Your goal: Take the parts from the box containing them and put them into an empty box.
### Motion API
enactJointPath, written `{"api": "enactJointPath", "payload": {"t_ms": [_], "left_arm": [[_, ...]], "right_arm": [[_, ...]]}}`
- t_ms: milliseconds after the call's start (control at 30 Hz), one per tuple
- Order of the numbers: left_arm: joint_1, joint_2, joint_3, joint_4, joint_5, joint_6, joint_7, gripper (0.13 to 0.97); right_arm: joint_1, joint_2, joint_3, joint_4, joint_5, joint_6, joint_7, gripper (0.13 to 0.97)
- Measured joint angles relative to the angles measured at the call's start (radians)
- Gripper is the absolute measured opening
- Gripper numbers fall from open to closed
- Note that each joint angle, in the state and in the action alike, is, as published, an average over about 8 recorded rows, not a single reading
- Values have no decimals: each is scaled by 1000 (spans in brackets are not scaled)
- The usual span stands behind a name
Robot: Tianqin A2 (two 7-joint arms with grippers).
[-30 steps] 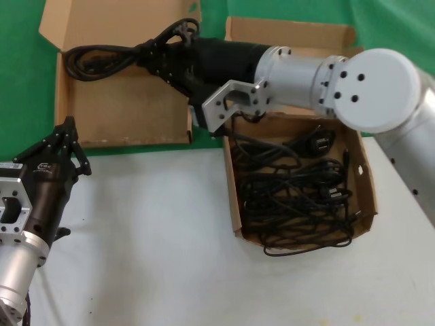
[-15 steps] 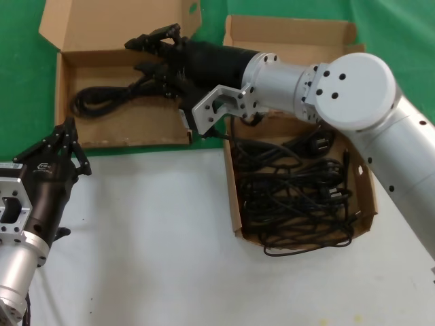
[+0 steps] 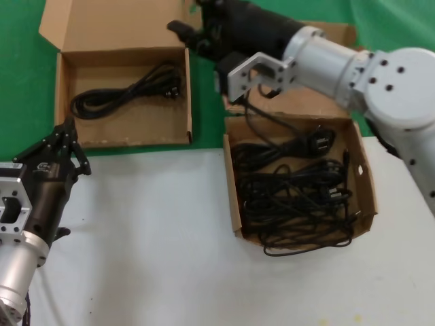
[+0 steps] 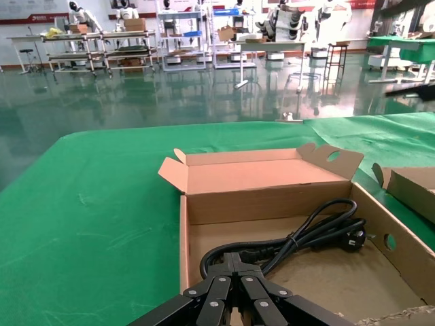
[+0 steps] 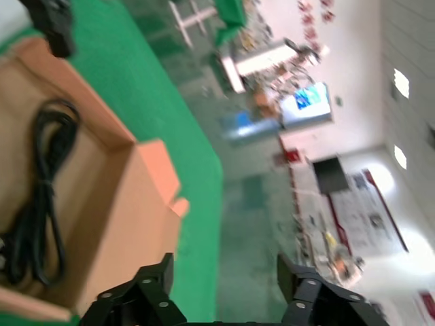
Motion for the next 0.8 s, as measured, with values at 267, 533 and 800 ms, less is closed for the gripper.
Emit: {"api": "enactJointPath", "payload": {"t_ms": [267, 533, 800], "left_arm": [[0, 0, 0, 0, 0, 0, 0, 145], [0, 0, 0, 0, 0, 0, 0, 145], [0, 0, 0, 0, -1, -1, 0, 145]], "right_arm": [[-116, 66, 79, 158, 39, 65, 64, 604], [-219, 95, 125, 238, 101, 92, 65, 761], [-250, 100, 135, 250, 124, 104, 71, 825]]}}
